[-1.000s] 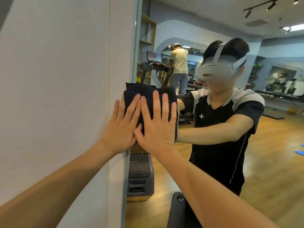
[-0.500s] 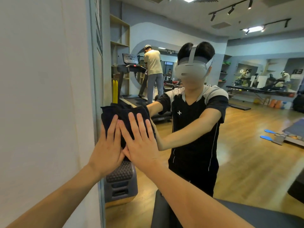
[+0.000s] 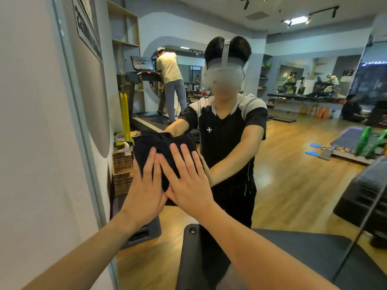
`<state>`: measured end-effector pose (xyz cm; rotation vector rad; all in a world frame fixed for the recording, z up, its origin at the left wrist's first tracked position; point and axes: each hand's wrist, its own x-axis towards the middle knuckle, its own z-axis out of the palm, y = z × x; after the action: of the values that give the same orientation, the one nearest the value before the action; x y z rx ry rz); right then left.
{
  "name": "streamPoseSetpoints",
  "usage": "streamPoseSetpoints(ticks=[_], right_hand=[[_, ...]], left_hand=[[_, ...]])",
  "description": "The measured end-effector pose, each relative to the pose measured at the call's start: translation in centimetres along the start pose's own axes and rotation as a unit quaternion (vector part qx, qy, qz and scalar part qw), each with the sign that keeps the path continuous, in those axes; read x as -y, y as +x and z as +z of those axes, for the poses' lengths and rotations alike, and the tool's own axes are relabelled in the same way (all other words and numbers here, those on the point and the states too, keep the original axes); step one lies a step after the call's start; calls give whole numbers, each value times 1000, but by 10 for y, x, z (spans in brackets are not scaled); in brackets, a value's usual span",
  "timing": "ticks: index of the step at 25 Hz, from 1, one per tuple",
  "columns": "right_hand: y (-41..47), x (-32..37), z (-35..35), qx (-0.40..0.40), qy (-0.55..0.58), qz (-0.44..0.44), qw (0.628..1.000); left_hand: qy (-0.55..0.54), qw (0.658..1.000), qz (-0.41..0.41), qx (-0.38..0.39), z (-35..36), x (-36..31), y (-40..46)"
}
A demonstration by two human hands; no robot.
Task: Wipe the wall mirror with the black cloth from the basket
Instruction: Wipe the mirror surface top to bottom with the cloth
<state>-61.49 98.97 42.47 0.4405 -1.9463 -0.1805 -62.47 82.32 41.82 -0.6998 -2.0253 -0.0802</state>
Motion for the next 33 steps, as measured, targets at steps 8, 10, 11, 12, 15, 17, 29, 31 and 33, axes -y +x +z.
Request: streamPoseSetpoints(ticks=[8, 10, 11, 12, 15, 17, 29, 31, 33], right_hand=[[-92, -86, -41, 0, -32, 19, 999], [-121, -113, -56, 19, -38, 36, 998], [-134, -126, -64, 25, -44, 48, 998], [-144, -140, -74, 29, -51, 62, 996], [-152, -181, -103, 35, -58, 98, 993], [-133, -205, -120, 20, -48, 123, 991], [31, -148, -116, -74, 11, 119, 990], [5, -128, -103, -57, 29, 109, 992], [-32, -121, -91, -44, 34, 98, 994]], left_hand=[[-29, 997, 74, -12, 27, -118, 13], [-18, 995, 94, 7, 36, -158, 17], [-13, 995, 101, 17, 39, -178, 21], [-9, 994, 108, 22, 42, -198, 26], [-36, 992, 117, -14, 44, -246, 60], [-77, 991, 99, -43, 36, -260, 97], [-171, 971, 8, -169, -22, -127, 152], [-155, 976, 1, -150, -4, -126, 117], [-130, 984, 14, -120, 15, -139, 85]])
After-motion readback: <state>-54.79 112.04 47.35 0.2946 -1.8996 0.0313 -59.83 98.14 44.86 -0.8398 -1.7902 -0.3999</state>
